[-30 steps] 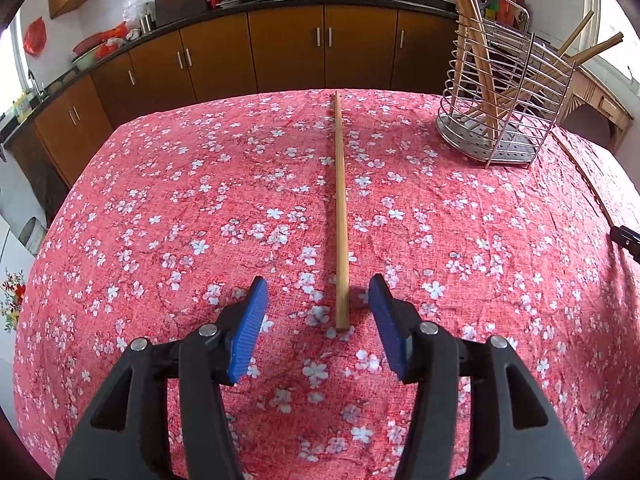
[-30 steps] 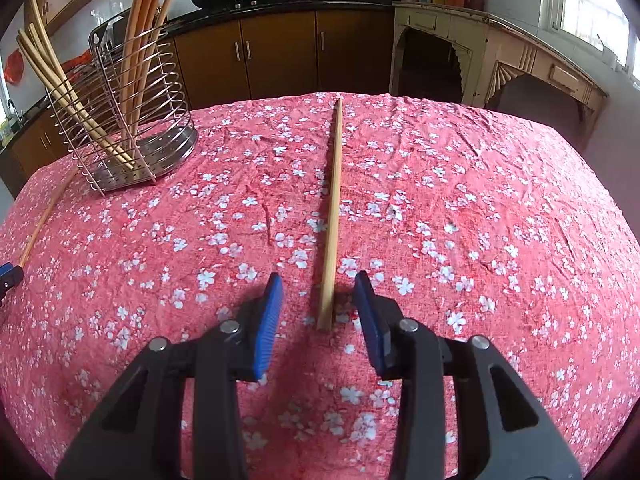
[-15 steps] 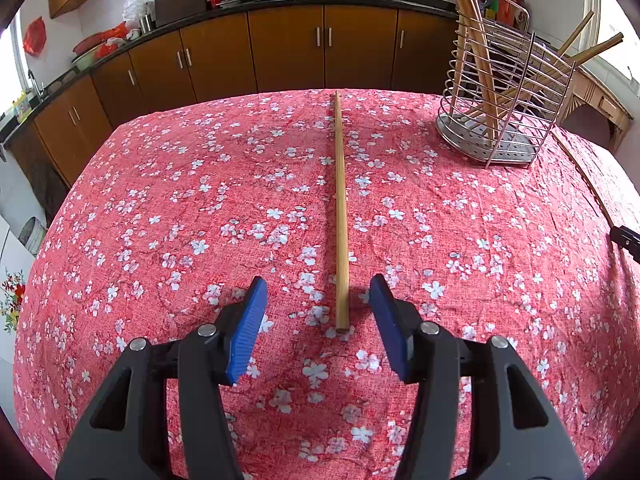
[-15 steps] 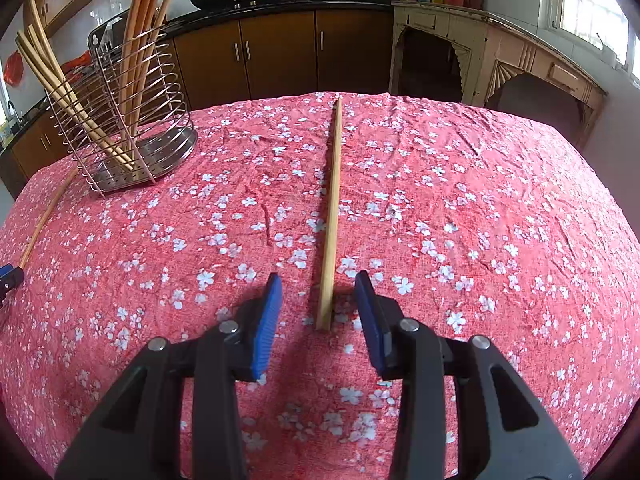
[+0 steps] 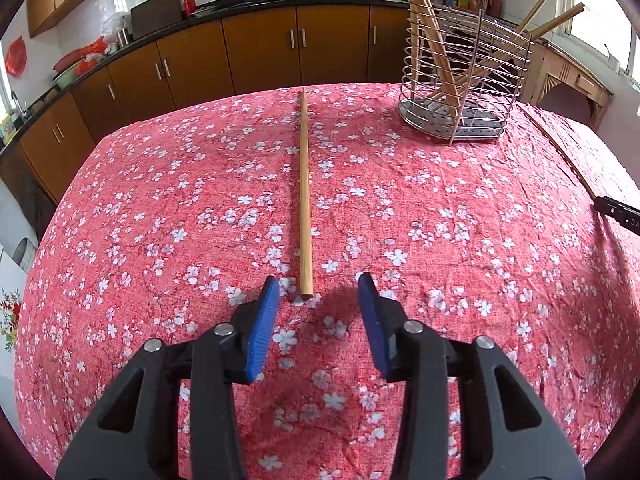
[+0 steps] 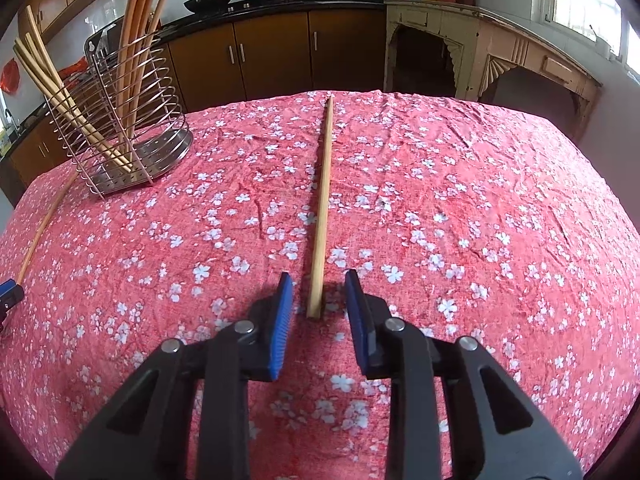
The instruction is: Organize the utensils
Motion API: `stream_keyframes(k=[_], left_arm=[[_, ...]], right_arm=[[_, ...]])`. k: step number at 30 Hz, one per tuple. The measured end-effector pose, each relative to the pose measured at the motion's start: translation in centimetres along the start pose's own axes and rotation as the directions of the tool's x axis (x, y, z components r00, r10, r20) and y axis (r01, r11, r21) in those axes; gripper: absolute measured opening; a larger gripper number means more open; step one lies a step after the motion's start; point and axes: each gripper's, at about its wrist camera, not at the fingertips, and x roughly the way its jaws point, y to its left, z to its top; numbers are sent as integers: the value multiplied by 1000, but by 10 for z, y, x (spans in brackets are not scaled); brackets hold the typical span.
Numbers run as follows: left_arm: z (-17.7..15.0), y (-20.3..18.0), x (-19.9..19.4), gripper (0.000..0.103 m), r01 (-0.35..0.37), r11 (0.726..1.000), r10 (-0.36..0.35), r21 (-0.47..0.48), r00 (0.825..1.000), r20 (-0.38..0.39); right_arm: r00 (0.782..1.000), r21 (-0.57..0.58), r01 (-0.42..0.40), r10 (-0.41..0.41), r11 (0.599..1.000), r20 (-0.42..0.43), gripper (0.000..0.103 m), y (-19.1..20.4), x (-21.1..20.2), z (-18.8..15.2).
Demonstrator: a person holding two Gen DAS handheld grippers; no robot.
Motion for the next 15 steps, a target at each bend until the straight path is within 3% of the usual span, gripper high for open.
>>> stream_keyframes(k=[6,8,10,12,15], left_arm=[[9,-1,6,36,-9,1000,9,-28,1000,1],[12,0,7,29,-11,999,11,-31,1000,1],[12,1,7,17,-16,999,16,-39,1000,2],[13,4,8,9,-23,999,23,-50,1000,2],[11,5,6,7,-28,999,28,-46,1000,3]], right_arm=[[1000,-11,13,-13,1000,0,28,2,0,1],[1000,-12,10,-10,1000,0,25,2,1,3],[1000,-11,-1,1,1000,0,9,1,3,5],[1000,-2,-8,8,1000,3,8,0,3,6],[1000,0,-9,9,1000,7,8,-1,2,6]])
